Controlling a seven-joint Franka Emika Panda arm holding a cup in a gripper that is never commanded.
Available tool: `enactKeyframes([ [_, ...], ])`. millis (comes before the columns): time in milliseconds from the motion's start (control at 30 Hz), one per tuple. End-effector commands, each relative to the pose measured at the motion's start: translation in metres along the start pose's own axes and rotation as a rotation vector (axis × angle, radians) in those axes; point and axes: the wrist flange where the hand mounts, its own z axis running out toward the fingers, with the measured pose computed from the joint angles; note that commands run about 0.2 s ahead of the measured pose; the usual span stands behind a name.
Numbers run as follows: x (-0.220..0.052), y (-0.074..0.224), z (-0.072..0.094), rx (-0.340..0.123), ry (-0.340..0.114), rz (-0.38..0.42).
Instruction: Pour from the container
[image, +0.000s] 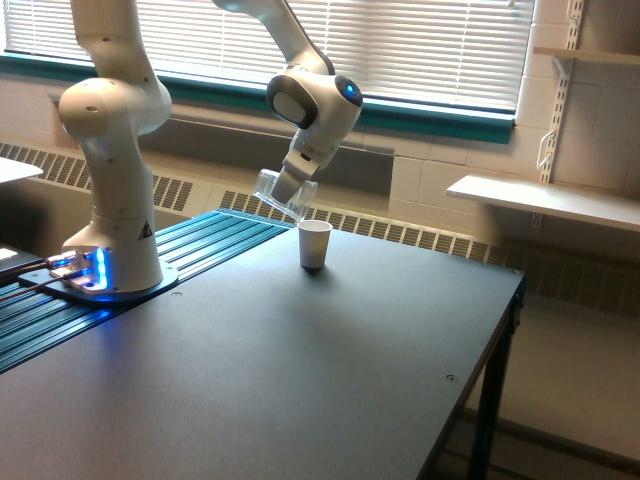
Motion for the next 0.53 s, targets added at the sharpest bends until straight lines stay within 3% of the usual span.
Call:
enactKeyframes([
  [33,-0.005,0.0,0.001,-0.009,0.01,-0.025],
  [133,-0.007,0.002,0.002,-0.003,0.002,-0.021],
  [233,-0.007,0.001,-0.004,0.033,0.029,-0.035],
  [433,-0.006,0.012,-0.033,0.045,0.258,-0.06],
  [533,-0.006,0.022,-0.044,0.05,0.318,-0.057],
])
